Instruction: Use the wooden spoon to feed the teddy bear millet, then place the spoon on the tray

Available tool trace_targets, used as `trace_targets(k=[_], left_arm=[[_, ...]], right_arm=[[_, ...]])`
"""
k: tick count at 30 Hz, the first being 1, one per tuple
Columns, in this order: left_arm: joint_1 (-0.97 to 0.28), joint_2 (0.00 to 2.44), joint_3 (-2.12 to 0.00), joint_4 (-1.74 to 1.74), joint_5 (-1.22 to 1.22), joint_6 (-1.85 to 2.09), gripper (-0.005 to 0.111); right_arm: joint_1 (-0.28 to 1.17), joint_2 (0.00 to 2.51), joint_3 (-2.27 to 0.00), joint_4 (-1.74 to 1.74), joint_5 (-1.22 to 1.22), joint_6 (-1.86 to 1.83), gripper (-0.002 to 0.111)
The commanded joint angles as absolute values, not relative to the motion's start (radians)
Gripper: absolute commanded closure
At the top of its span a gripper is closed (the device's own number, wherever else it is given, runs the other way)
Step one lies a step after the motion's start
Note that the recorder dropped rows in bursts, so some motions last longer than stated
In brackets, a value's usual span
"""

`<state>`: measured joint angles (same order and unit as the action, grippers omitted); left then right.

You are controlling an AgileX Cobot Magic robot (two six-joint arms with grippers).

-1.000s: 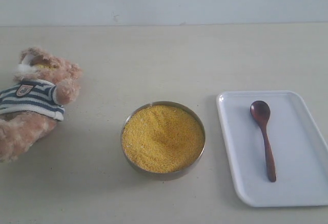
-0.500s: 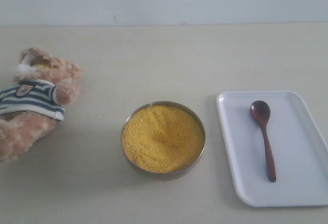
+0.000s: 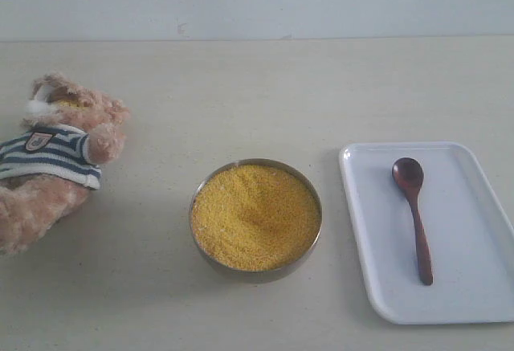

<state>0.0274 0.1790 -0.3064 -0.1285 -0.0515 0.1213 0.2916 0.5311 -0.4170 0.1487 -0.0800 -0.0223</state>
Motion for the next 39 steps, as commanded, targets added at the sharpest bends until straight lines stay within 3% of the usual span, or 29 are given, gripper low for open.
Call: trace_targets(k=[1, 7, 17, 39], left_arm=[[0.029, 0.141, -0.254, -0.122, 0.1, 0.199, 0.103], [0.108, 0.016, -0.005, -0.115, 0.035, 0.144, 0.103], [0.153, 0.0, 0.0, -0.108, 0.333, 0.105, 0.103], [0.153, 0.0, 0.0, -0.108, 0.329, 0.105, 0.103]], right_arm=[[0.291, 0.523, -0.413, 0.147, -0.085, -0.029, 0.107], [0.291, 0.523, -0.413, 0.147, -0.085, -0.029, 0.107], [0.291, 0.521, -0.413, 0.147, -0.085, -0.029, 0.107], [0.282, 0.487, -0.41, 0.138, -0.042, -0.14, 0.107]])
